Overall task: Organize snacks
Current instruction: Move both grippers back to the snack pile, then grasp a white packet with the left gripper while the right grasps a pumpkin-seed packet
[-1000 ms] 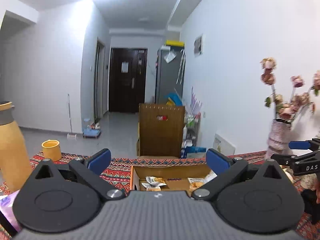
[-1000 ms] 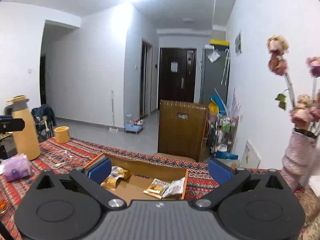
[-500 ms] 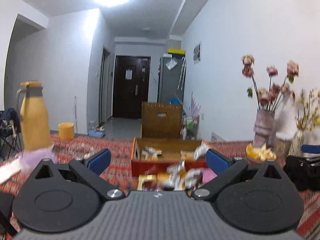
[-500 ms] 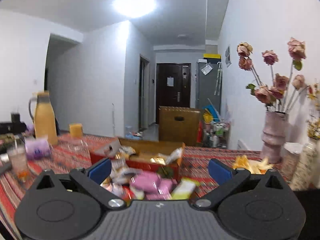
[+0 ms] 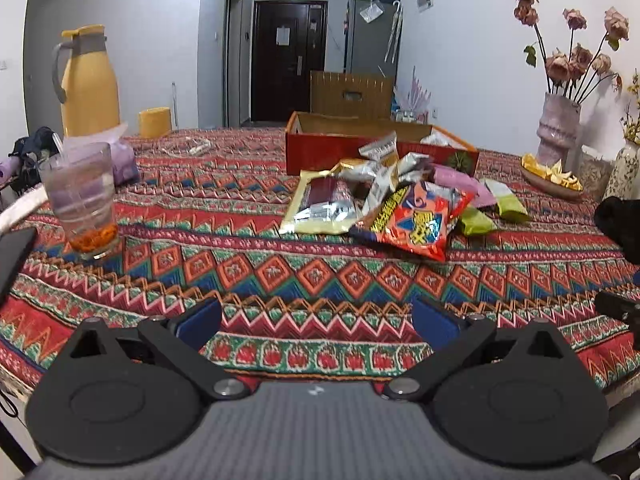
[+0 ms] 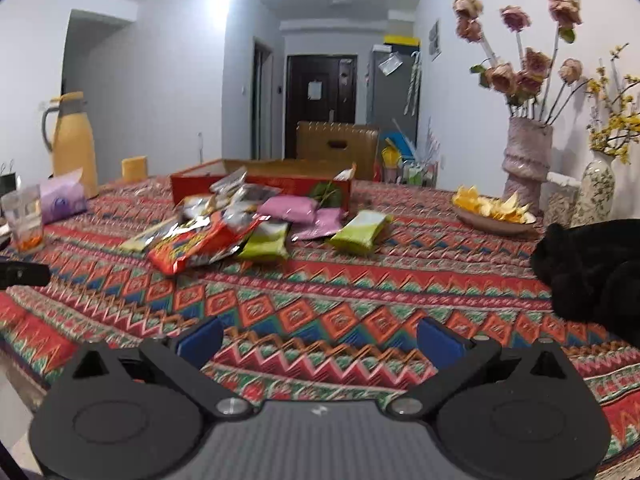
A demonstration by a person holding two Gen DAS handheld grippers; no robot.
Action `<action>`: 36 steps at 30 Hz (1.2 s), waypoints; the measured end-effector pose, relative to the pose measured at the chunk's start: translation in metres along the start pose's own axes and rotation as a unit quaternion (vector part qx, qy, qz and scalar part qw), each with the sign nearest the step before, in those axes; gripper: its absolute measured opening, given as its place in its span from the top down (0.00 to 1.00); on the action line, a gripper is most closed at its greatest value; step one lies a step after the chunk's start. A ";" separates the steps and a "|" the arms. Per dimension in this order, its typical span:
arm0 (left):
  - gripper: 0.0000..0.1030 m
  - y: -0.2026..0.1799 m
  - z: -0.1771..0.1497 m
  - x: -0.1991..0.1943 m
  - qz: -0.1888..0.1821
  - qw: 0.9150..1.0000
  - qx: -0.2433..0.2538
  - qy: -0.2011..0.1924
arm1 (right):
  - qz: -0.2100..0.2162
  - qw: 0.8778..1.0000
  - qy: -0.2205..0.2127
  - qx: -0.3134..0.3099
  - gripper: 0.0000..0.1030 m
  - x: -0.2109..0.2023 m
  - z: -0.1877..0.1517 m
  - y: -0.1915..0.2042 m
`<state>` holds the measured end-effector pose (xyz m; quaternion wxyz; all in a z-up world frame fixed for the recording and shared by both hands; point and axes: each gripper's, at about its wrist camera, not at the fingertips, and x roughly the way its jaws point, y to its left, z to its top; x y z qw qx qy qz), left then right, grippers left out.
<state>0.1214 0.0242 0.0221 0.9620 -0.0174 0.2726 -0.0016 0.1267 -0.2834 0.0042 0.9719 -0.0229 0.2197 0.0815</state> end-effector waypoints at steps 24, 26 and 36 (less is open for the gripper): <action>0.38 -0.039 0.095 0.122 -0.084 0.996 0.034 -0.011 | 0.032 0.999 0.004 0.003 0.01 0.074 0.056 0.002; 0.38 -0.041 0.105 0.146 -0.099 0.995 0.028 0.004 | 0.033 0.999 0.003 0.003 0.01 0.082 0.063 0.004; 0.67 -0.031 0.112 0.214 -0.147 0.987 -0.013 0.059 | 0.053 0.999 0.006 -0.005 0.06 0.117 0.094 0.014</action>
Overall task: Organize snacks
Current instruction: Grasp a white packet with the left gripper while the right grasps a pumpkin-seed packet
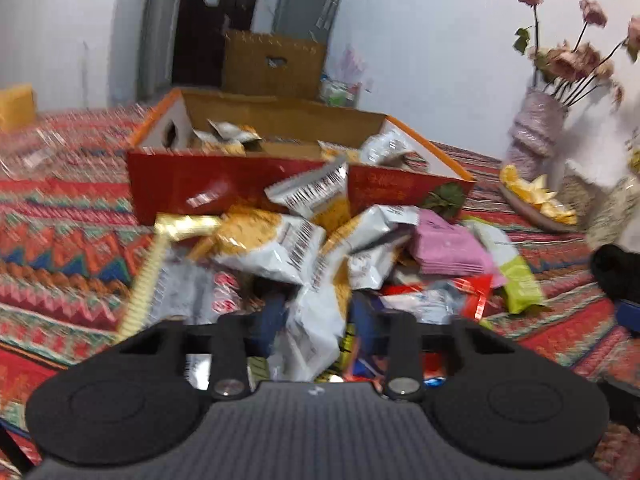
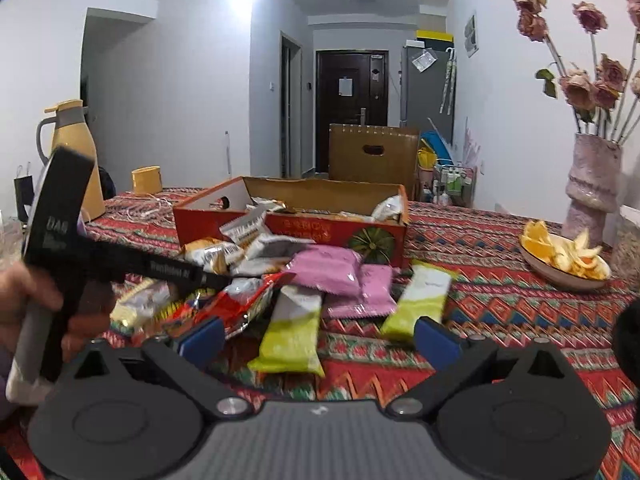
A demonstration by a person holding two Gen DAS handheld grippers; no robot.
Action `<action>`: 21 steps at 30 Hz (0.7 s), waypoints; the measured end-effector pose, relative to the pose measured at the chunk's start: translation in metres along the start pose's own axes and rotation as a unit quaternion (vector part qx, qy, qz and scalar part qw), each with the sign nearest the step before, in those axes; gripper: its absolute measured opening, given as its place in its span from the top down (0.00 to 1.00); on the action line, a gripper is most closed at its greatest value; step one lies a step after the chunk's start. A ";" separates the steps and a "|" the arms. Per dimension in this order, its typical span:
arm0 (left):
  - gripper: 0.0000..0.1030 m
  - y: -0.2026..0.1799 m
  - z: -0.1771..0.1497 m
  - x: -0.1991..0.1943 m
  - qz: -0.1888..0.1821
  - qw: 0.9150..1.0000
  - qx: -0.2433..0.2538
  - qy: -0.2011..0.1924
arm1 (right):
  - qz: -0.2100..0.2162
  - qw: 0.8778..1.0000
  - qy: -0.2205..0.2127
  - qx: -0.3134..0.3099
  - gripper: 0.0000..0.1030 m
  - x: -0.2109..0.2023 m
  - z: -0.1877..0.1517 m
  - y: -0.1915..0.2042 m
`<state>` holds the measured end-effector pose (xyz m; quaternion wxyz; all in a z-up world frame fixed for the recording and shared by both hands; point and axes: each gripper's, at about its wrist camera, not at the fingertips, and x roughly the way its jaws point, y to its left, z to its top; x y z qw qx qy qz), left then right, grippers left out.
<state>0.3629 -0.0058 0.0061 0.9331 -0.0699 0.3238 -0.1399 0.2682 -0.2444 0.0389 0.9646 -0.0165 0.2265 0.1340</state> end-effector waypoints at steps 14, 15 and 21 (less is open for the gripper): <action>0.79 0.034 -0.002 -0.060 -0.010 0.998 -0.043 -0.055 | 0.090 0.994 0.034 -0.051 0.29 0.141 0.073 0.027; 0.79 0.037 -0.002 -0.063 -0.006 0.997 -0.046 -0.055 | 0.093 0.992 0.047 -0.066 0.29 0.155 0.075 0.030; 0.79 0.050 -0.006 -0.067 0.027 0.996 -0.069 -0.051 | 0.081 0.982 0.115 -0.124 0.55 0.192 0.071 0.047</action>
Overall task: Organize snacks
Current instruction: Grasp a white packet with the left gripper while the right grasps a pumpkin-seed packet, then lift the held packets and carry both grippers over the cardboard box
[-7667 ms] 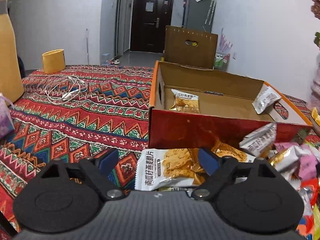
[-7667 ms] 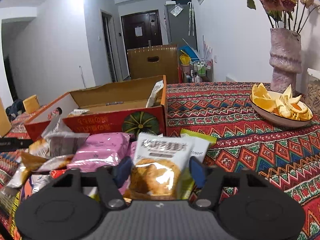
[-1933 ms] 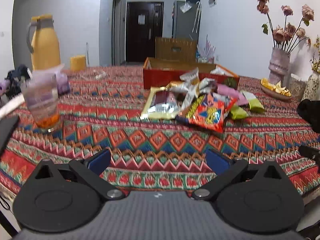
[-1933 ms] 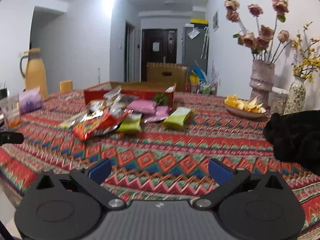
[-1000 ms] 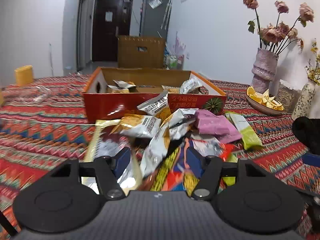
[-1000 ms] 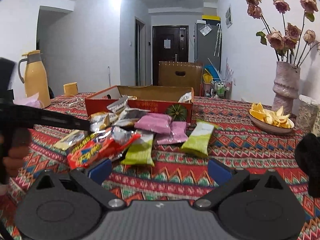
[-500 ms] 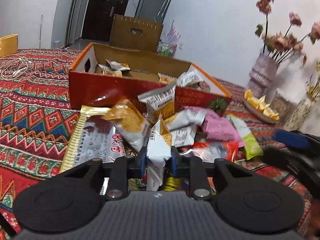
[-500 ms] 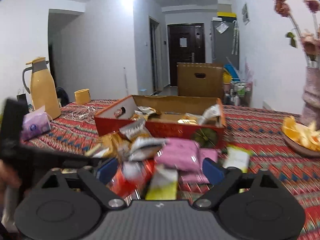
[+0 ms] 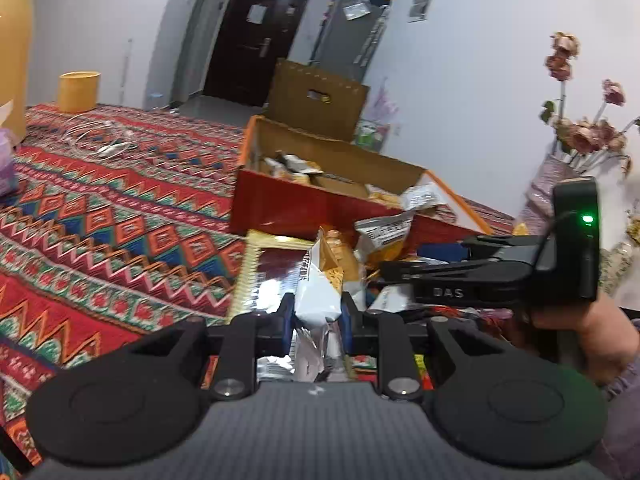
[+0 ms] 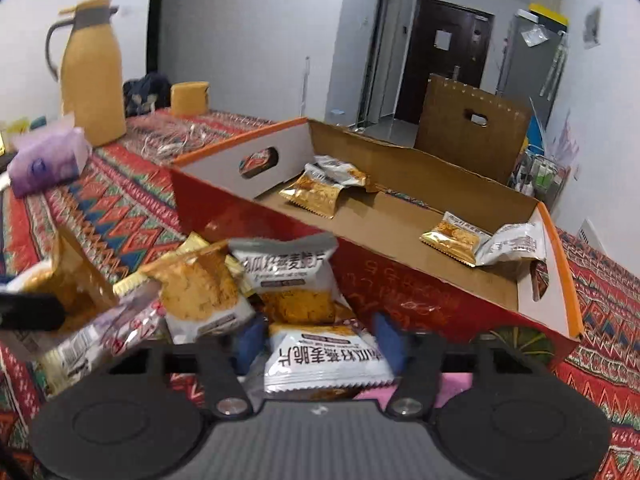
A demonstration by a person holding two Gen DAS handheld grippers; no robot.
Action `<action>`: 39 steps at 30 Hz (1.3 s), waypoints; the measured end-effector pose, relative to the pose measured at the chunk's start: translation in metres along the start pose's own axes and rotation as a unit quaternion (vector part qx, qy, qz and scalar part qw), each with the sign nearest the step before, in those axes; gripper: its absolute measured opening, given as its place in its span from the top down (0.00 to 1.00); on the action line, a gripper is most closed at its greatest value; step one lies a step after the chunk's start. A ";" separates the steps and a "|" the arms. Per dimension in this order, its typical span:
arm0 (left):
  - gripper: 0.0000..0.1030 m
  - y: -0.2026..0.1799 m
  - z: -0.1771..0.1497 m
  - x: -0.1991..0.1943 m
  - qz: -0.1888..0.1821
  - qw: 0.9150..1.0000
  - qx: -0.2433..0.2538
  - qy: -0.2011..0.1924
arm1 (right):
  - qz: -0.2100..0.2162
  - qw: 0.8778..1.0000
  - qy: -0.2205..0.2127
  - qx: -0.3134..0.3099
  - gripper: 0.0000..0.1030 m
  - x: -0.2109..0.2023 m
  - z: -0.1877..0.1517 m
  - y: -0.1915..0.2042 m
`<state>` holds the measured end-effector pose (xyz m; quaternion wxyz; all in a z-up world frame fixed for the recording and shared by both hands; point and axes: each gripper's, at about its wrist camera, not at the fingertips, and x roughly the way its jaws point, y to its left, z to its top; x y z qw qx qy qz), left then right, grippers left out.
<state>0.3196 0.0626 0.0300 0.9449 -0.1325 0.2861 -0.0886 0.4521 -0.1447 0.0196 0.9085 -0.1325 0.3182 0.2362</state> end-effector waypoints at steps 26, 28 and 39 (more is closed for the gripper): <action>0.79 -0.093 -0.054 -0.070 -0.030 0.995 0.090 0.025 | -0.078 0.983 -0.070 0.150 0.61 -0.212 -0.156 -0.011; 0.79 -0.099 -0.056 -0.073 -0.028 0.995 0.094 0.022 | -0.079 0.982 -0.075 0.155 0.61 -0.218 -0.163 -0.012; 0.79 -0.114 -0.030 -0.075 -0.028 0.993 0.116 -0.003 | -0.065 0.980 -0.111 0.148 0.61 -0.226 -0.155 -0.022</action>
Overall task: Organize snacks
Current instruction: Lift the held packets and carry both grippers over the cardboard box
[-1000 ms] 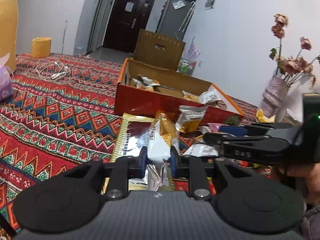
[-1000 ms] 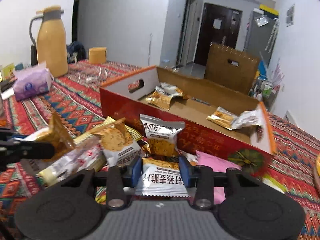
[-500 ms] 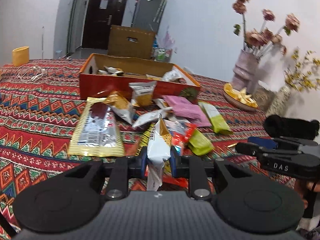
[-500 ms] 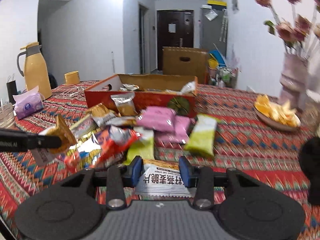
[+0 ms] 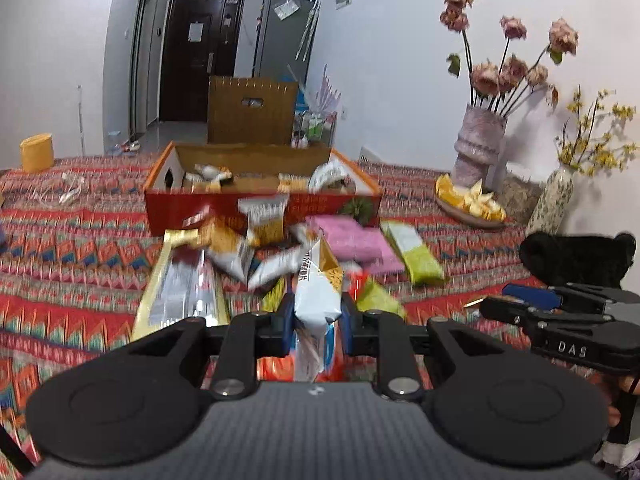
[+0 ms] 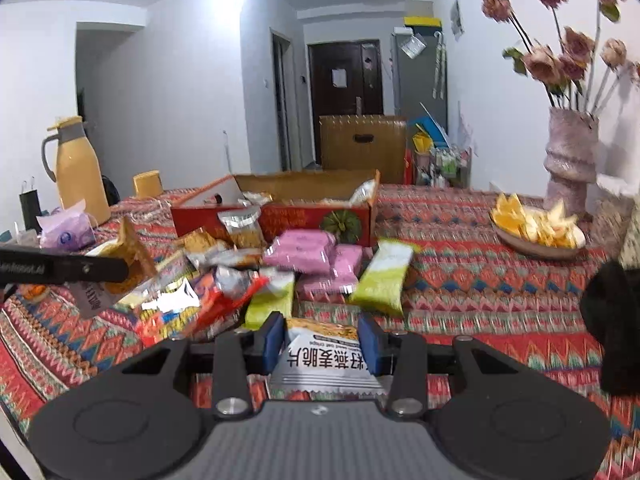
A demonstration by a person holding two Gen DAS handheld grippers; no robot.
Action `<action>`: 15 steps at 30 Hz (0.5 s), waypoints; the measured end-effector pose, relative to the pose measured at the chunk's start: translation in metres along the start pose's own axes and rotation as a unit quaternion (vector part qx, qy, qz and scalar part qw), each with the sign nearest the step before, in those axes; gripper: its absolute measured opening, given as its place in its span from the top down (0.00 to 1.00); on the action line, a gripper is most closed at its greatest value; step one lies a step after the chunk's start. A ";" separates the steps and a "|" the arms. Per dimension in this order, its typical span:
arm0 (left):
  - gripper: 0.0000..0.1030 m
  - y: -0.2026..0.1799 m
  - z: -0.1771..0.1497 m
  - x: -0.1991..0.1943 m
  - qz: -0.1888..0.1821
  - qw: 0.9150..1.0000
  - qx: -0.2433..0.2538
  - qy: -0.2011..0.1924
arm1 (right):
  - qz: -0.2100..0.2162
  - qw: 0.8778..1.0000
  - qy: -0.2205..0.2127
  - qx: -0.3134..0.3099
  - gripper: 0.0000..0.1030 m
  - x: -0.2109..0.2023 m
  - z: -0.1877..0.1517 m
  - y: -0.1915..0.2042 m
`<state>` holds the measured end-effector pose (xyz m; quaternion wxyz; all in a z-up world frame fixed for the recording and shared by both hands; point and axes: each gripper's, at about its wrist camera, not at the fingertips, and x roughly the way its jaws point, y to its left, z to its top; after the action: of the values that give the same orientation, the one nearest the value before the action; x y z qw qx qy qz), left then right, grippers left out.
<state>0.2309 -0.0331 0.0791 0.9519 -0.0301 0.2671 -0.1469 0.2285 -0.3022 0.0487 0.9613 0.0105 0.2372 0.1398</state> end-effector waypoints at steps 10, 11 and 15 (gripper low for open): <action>0.79 0.026 0.100 0.056 -0.005 0.999 0.015 -0.049 | 0.029 0.995 -0.066 -0.062 0.61 0.055 0.097 -0.005; 0.79 0.030 0.110 0.064 -0.003 0.999 0.013 -0.052 | 0.032 0.995 -0.069 -0.066 0.61 0.065 0.109 -0.006; 0.79 0.050 0.150 0.103 0.000 0.998 0.004 -0.064 | 0.080 0.993 -0.076 -0.051 0.61 0.111 0.157 -0.013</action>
<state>0.4056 -0.0194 0.1486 0.9672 -0.0356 0.2054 -0.1454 0.3981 -0.2773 0.1362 0.9615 -0.0088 0.1549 0.2266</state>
